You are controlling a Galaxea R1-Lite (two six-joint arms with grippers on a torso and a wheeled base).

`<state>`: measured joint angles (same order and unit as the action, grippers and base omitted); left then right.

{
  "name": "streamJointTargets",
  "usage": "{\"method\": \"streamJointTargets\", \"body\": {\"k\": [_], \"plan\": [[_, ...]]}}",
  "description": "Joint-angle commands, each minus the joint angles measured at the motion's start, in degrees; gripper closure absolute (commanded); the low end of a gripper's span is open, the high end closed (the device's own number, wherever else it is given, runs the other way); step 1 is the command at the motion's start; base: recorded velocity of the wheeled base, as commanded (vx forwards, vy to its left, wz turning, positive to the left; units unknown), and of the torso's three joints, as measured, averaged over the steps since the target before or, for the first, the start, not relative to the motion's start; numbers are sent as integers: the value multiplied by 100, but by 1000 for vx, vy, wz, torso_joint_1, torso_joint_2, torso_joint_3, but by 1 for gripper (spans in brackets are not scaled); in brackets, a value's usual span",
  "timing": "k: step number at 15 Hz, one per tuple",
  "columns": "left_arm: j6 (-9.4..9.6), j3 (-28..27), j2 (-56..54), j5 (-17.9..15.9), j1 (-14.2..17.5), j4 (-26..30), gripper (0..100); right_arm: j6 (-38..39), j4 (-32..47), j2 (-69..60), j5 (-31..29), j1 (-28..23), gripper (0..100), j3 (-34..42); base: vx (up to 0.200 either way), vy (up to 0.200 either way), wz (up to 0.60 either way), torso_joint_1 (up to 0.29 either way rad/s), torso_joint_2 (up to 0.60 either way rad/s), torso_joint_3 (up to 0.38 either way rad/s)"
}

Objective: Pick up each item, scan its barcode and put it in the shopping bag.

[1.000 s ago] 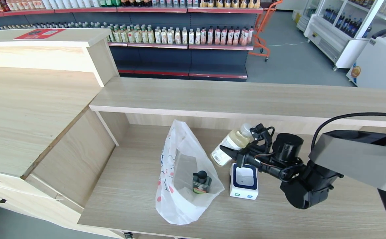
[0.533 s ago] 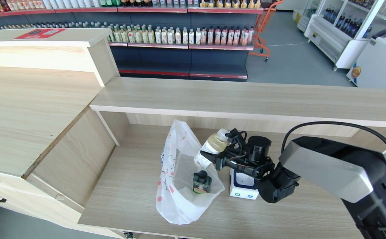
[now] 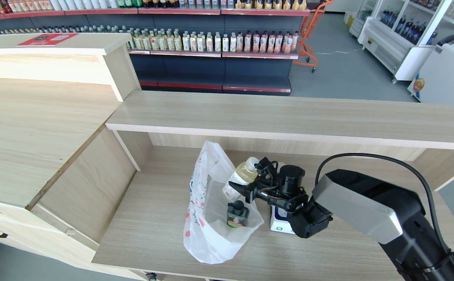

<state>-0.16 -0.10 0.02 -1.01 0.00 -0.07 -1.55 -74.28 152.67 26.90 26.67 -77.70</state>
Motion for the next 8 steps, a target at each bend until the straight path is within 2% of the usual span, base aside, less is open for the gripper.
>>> {"method": "streamJointTargets", "body": {"k": [1, 6, 8], "plan": [[-2, 1, -2, -4, 0, -1, 0, -118, 142, 272, 8, 31, 100, -307, 0, 0, 0, 0, 0, 0], [-2, 1, -2, -4, 0, -1, 0, -452, 897, 649, 8, 145, 100, -1397, 0, 0, 0, 0, 0, 0], [-2, 1, -2, -4, 0, -1, 0, -540, 968, 737, 8, 207, 100, -1502, 0, 0, 0, 0, 0, 0]]}}
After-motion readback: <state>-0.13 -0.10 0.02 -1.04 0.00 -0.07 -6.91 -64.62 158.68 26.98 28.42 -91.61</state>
